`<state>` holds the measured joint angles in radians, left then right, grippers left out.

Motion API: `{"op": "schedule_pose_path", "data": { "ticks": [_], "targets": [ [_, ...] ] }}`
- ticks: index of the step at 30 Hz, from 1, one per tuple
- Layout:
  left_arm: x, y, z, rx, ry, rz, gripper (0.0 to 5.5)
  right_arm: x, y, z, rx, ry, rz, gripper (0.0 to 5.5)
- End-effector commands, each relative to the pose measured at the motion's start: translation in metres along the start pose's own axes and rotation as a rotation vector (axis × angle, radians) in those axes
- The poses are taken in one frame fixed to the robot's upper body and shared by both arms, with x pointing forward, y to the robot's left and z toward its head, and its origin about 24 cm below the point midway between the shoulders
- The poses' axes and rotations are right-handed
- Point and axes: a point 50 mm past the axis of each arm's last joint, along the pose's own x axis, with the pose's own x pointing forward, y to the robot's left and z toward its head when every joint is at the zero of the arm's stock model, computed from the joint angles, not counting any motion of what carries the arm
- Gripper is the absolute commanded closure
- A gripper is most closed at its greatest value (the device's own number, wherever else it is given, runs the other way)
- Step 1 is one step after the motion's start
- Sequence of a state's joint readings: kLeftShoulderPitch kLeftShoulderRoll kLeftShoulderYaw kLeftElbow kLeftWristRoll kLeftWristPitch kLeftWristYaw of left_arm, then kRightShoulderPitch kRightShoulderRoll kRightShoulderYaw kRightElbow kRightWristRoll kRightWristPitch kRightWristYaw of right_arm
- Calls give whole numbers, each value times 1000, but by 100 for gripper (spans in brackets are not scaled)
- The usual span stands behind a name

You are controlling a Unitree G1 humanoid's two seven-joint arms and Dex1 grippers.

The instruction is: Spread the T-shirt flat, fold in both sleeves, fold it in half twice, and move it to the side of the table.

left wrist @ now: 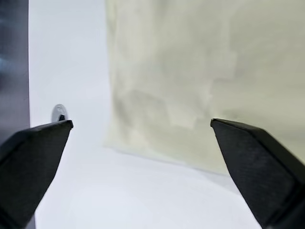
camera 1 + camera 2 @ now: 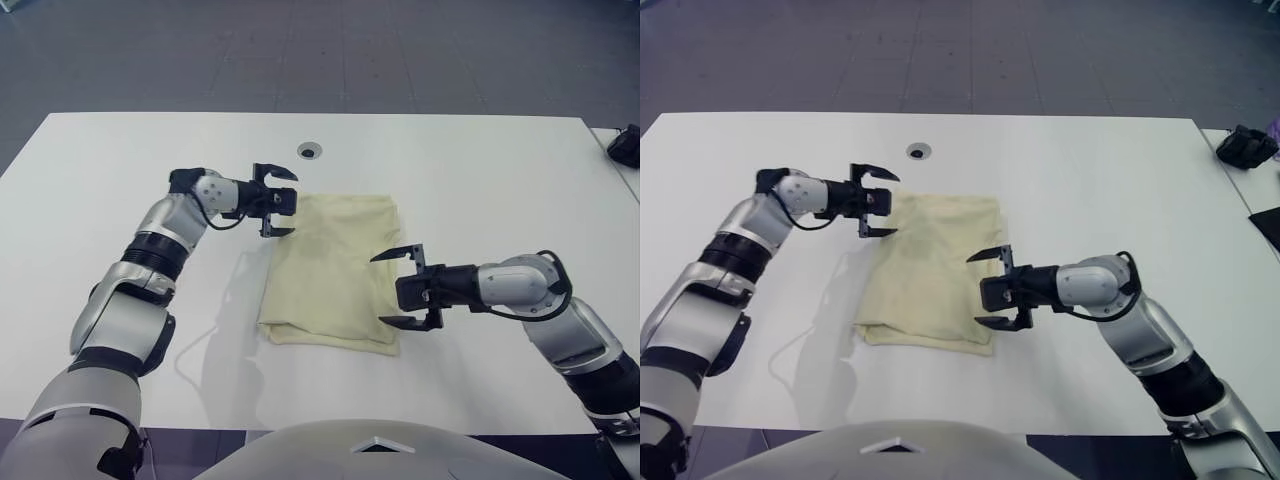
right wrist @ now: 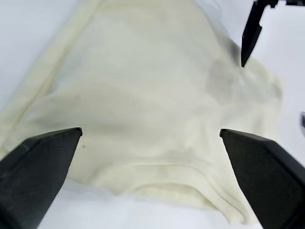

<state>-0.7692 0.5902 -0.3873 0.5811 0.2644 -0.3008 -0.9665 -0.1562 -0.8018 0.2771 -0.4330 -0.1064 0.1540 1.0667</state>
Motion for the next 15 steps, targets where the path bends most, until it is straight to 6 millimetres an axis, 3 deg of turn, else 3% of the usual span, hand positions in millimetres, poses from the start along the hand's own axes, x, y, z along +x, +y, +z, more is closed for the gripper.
{"op": "schedule_pose_path", "data": {
  "ticks": [1,3,7,11,15],
  "targets": [
    [-57,2,21,-127,-152,49,13,-32,-13,17,28,-28,-162,12],
    [-82,-14,33,-220,-218,-20,13,-43,-1,22,98,-28,-153,12],
    [-120,-67,49,-380,-247,-331,13,-54,42,38,311,-75,31,12],
    [-134,-105,55,-471,-208,-566,13,-57,74,49,443,-88,191,12],
    [-122,-129,62,-410,-161,-589,13,-51,76,44,415,-28,145,12]
  ]
}}
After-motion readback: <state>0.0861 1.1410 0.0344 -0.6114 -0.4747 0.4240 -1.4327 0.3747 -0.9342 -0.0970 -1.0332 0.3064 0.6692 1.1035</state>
